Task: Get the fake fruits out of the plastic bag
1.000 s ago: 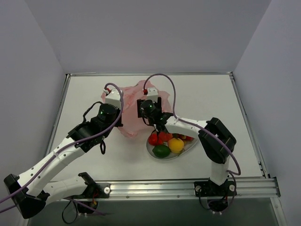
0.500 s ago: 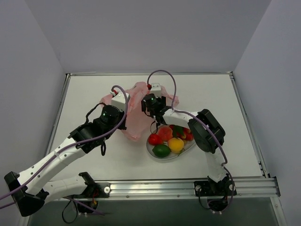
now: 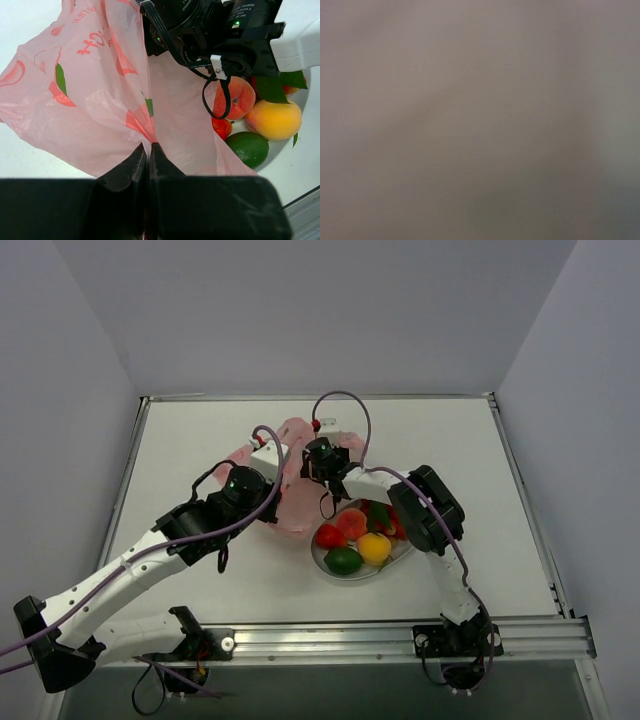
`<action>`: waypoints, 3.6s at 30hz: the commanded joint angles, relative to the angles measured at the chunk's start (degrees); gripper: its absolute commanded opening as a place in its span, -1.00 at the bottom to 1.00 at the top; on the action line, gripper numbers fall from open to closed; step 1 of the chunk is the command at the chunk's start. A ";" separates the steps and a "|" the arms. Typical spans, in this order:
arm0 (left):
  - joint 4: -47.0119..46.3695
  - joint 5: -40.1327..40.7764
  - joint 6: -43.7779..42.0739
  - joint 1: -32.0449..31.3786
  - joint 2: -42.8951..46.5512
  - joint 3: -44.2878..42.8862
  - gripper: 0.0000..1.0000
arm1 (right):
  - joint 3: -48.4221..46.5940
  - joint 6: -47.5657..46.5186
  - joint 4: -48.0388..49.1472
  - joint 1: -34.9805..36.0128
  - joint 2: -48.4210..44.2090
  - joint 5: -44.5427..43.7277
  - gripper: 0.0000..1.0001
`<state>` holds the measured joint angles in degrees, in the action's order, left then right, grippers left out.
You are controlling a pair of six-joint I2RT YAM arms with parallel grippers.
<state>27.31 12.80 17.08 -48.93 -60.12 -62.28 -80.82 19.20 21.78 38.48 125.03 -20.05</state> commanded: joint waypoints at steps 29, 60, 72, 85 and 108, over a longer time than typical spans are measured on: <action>6.18 8.81 9.81 0.50 -20.03 -12.59 -0.95 | 6.46 1.28 -9.03 2.56 -21.57 16.89 -0.54; -0.85 20.07 4.72 13.77 -25.67 -15.59 0.71 | 30.45 4.09 -25.55 9.95 -62.10 11.79 -0.52; -0.07 20.08 5.51 13.77 -20.84 -14.71 0.77 | 37.39 5.50 -30.04 14.25 -64.48 9.16 -0.47; -0.77 20.78 4.98 13.51 -16.79 -13.48 0.78 | 38.10 5.41 -31.01 16.45 -59.91 6.26 -0.33; -1.47 16.91 5.16 13.59 -15.91 -12.95 0.78 | 37.75 5.14 -31.01 17.16 -56.39 3.36 0.28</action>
<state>27.03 30.26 22.57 -35.18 -78.43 -75.09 -42.00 24.05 -8.40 55.22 68.29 -14.37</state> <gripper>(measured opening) 0.891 0.634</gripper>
